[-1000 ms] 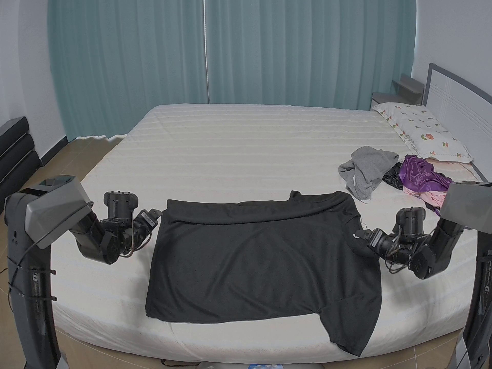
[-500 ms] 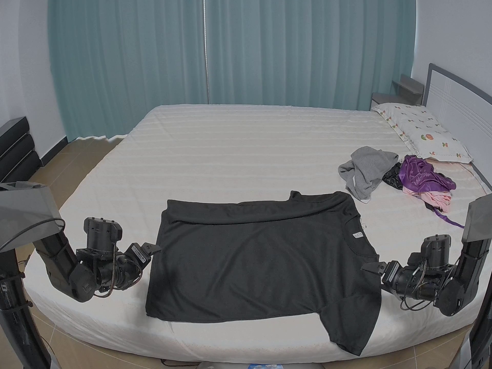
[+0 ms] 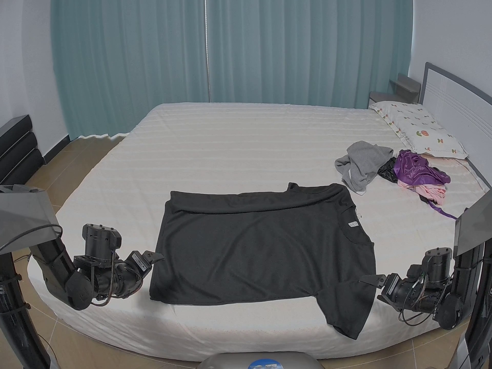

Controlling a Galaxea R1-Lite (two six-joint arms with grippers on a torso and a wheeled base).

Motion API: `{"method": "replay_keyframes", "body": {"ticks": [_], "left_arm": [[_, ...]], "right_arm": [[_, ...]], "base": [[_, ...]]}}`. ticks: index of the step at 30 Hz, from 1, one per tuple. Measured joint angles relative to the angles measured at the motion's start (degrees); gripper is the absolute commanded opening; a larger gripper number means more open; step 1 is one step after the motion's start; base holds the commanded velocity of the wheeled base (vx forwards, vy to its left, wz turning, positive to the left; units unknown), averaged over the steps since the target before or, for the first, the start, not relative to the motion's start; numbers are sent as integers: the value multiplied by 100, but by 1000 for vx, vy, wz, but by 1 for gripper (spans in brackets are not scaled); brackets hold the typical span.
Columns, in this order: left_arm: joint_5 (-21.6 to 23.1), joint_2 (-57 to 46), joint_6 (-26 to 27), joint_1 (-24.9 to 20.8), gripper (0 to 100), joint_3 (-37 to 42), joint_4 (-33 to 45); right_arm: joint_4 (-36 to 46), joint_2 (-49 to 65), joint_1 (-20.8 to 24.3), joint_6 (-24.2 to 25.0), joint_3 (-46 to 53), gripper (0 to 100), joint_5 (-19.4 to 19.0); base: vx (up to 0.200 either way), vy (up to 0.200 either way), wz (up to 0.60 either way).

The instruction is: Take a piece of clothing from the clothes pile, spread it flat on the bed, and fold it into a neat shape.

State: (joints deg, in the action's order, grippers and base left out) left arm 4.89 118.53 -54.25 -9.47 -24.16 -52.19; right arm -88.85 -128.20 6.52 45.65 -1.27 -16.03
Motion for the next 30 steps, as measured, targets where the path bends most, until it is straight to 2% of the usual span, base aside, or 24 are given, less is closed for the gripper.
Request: {"method": "replay_keyframes", "body": {"ticks": [13,21,26,30], "left_arm": [[12,-6,-191,-113,100,21,-9],[-46,57,-104,-91,100,57,-11],[-66,134,176,-26,100,162,-12],[-90,195,774,40,100,352,-15]], "right_arm": [[-16,-334,67,16,26,100,2],[-13,-411,80,22,28,100,5],[-13,-439,72,20,28,100,7],[-16,-472,74,11,26,100,5]], "base": [[0,-185,0],[0,0,0],[0,0,0],[0,0,0]]}}
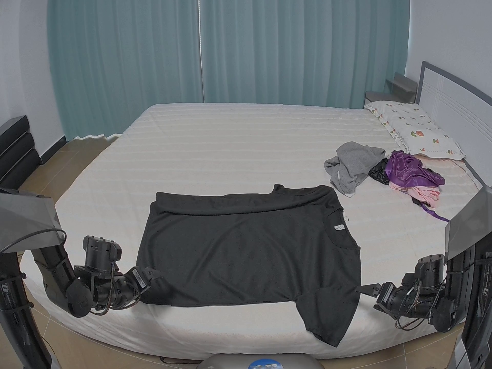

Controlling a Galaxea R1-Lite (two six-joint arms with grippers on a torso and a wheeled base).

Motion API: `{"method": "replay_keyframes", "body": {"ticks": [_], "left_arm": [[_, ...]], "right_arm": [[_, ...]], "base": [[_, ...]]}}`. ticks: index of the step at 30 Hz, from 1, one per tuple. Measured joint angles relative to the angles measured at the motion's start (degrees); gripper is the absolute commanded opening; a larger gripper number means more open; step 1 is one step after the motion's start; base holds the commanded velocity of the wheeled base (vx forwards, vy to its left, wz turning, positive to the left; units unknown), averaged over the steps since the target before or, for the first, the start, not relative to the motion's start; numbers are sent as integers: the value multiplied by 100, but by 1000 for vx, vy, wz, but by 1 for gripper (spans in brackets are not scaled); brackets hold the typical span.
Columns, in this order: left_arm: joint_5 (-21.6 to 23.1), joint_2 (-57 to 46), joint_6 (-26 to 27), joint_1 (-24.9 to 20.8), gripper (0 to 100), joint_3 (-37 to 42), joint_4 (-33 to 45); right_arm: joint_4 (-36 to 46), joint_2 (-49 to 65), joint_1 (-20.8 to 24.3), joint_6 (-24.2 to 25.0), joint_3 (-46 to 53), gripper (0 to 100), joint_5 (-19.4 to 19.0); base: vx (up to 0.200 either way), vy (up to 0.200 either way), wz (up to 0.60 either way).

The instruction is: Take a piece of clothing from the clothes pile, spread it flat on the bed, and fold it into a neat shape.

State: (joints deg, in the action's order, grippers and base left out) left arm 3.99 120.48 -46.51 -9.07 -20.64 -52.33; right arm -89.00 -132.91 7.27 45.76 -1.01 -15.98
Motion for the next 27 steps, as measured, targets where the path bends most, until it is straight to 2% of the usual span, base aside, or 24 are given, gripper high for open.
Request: {"method": "replay_keyframes", "body": {"ticks": [4,9,16,17,27], "left_arm": [[-158,107,408,106,100,212,2],[-458,293,595,218,100,269,-44],[-532,586,622,285,100,278,-842],[-533,640,622,296,0,286,-1012],[-540,912,800,334,0,477,-1136]], "right_arm": [[0,-33,0,-9,0,100,2],[2,-55,0,-11,0,100,0],[2,-68,6,-6,0,100,0],[2,-71,11,-6,0,100,0],[2,-72,4,-4,0,100,0]], "base": [[0,0,0],[0,0,0],[0,0,0],[0,0,0],[0,0,0]]}}
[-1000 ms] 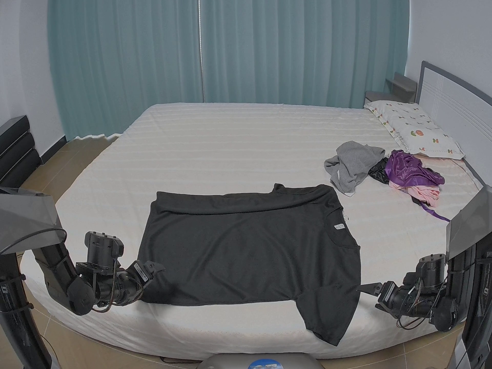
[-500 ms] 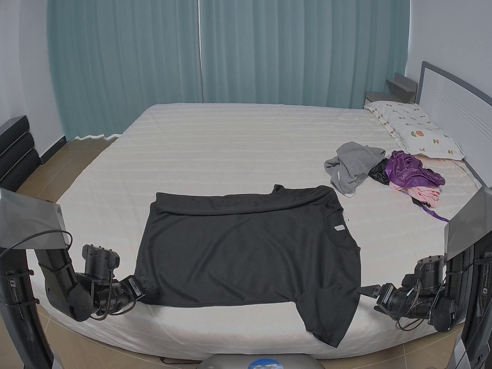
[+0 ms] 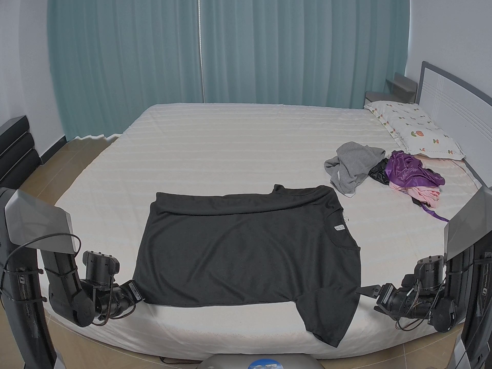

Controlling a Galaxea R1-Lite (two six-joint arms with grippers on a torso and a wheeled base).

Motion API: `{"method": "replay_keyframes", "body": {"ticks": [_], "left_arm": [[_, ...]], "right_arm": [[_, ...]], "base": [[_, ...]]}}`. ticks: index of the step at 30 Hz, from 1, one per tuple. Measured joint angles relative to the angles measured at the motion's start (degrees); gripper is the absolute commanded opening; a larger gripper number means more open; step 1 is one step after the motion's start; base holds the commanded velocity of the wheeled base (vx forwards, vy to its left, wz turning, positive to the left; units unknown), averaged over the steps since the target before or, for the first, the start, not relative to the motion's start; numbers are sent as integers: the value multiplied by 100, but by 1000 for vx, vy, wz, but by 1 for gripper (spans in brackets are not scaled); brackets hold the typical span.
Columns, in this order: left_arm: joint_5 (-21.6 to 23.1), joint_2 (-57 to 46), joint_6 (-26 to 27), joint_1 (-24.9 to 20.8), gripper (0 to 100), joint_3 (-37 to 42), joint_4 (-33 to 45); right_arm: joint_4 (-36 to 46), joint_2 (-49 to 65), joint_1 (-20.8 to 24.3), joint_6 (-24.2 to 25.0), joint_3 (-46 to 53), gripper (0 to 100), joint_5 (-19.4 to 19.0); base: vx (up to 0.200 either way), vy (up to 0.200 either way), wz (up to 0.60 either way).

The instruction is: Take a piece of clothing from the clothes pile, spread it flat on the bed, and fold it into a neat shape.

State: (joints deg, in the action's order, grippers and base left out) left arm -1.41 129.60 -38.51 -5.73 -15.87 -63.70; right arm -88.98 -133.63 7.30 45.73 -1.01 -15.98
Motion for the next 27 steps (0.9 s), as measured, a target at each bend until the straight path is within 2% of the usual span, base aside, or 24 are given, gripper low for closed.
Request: {"method": "replay_keyframes", "body": {"ticks": [8,16,27], "left_arm": [[-208,-60,395,105,0,168,6],[-235,-138,674,238,0,317,-7],[-208,-156,699,256,0,352,-65]], "right_arm": [[0,0,7,0,0,100,0],[0,0,7,-10,0,100,2],[0,-77,71,-73,0,100,41]], "base": [[0,0,0],[0,0,0],[0,0,0]]}}
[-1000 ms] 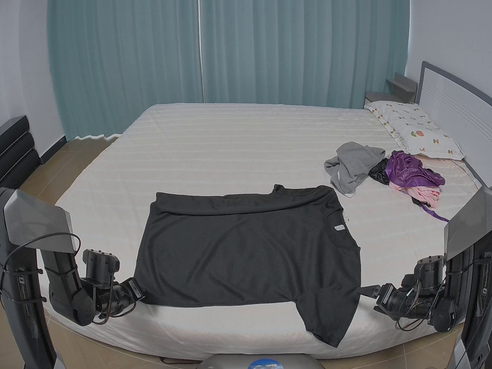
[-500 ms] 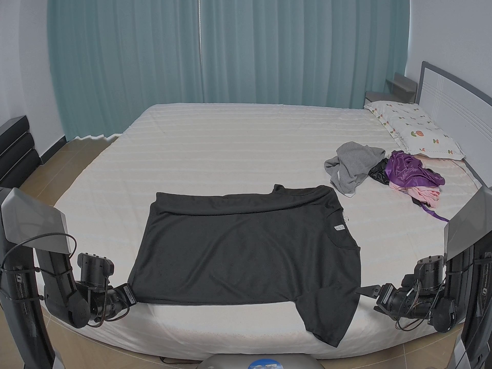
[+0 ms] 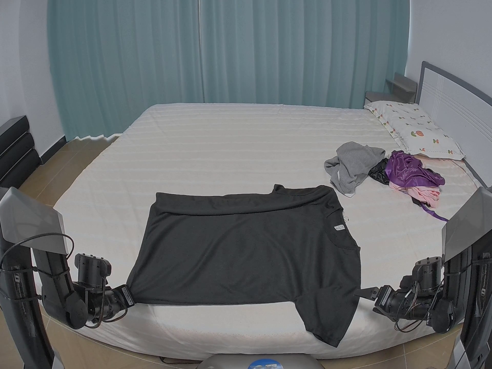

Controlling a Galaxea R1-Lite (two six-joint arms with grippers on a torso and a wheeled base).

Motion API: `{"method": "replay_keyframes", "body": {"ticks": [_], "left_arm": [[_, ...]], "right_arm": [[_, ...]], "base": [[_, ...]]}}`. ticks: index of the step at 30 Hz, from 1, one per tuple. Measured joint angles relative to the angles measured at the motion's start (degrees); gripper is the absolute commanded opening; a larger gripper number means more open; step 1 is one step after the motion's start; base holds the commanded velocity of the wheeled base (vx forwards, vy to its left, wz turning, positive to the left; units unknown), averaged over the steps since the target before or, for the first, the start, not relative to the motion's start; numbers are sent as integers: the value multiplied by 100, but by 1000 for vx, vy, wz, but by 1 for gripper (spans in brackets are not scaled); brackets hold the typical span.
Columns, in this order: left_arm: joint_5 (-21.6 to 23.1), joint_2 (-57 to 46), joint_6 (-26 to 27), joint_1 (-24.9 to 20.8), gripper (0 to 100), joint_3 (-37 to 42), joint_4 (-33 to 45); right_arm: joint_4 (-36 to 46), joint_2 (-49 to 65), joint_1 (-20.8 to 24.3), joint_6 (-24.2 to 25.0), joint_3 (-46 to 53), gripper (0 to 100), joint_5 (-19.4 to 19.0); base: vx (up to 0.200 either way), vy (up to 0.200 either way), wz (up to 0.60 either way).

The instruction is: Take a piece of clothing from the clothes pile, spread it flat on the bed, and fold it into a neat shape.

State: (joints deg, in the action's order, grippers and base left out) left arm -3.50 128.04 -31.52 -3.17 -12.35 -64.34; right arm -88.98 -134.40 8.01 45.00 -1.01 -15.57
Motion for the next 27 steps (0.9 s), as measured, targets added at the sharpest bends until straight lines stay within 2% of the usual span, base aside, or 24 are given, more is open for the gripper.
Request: {"method": "replay_keyframes", "body": {"ticks": [8,13,24,25,27], "left_arm": [[57,16,-20,1,0,-18,2],[77,57,-24,1,0,-29,2],[90,234,-35,-7,0,-68,-9],[90,243,-38,-7,0,-71,-9],[90,254,-38,-7,0,-73,-11]], "right_arm": [[0,-60,174,6,-100,100,77],[2,-171,216,2,-433,100,451],[0,-538,434,-28,-1130,100,947],[0,-579,445,-57,-1182,0,1000],[2,-639,467,-94,-1250,0,1053]], "base": [[0,0,0],[0,0,0],[0,0,0],[0,0,0],[0,0,0]]}}
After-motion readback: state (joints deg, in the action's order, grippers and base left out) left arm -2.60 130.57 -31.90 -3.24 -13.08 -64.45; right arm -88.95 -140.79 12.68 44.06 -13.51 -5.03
